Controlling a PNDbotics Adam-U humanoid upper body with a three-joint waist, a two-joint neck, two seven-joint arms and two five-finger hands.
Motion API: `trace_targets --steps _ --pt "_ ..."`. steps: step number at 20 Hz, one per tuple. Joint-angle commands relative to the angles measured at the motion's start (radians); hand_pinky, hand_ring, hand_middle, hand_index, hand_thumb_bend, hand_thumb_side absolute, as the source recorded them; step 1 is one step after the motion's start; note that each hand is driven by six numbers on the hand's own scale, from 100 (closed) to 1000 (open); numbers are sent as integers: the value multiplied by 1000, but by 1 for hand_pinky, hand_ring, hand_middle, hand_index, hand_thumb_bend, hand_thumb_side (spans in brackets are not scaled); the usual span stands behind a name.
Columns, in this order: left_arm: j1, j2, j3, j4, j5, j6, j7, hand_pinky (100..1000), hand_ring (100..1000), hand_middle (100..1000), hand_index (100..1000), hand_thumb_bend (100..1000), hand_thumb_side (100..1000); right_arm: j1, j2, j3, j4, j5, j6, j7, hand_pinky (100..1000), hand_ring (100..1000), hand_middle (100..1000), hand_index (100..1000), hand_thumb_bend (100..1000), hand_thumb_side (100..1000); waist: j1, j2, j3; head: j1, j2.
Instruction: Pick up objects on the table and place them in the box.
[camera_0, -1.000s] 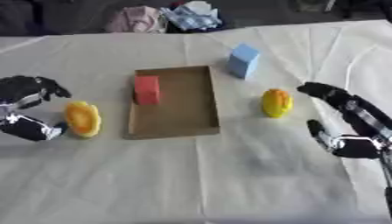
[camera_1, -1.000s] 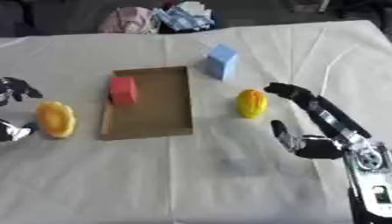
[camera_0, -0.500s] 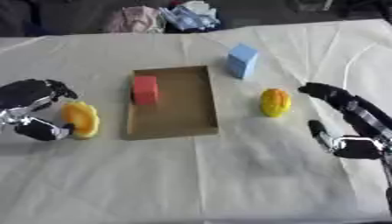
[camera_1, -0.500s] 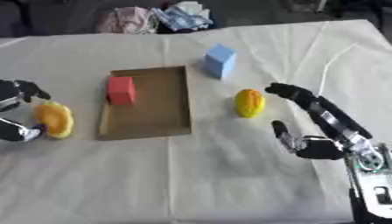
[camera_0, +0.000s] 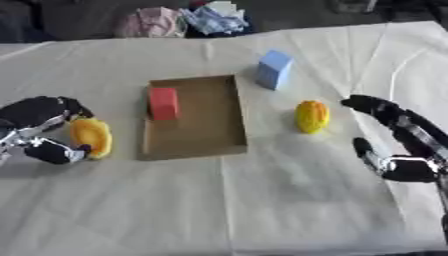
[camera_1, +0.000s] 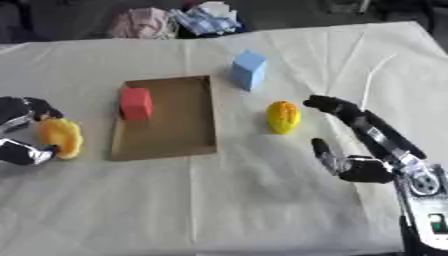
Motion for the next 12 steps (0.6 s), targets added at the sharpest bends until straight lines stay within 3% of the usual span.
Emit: trace_targets --steps 1,3,8,12 --pt "-8 12 -1 5 -12 -13 -9 725 710 757 857 323 393 -13 -8 1 -11 -6 -7 10 974 950 880 968 100 331 -9 -6 -2 3 5" --pt "-5 7 -5 9 -18 -18 -10 705 679 731 843 329 362 -13 -8 1 -11 -7 -7 11 974 950 880 968 100 331 -9 -6 -3 2 5" --pt "2 9 -6 -8 -34 -28 11 578 511 551 733 362 146 -13 -8 0 -9 -7 -7 11 974 950 880 968 100 330 -10 -6 -1 1 5" --pt "8 16 -3 -41 -48 -32 44 442 361 375 595 357 121 -13 -7 0 -9 -6 -7 11 974 950 879 968 100 329 -10 -8 1 0 5"
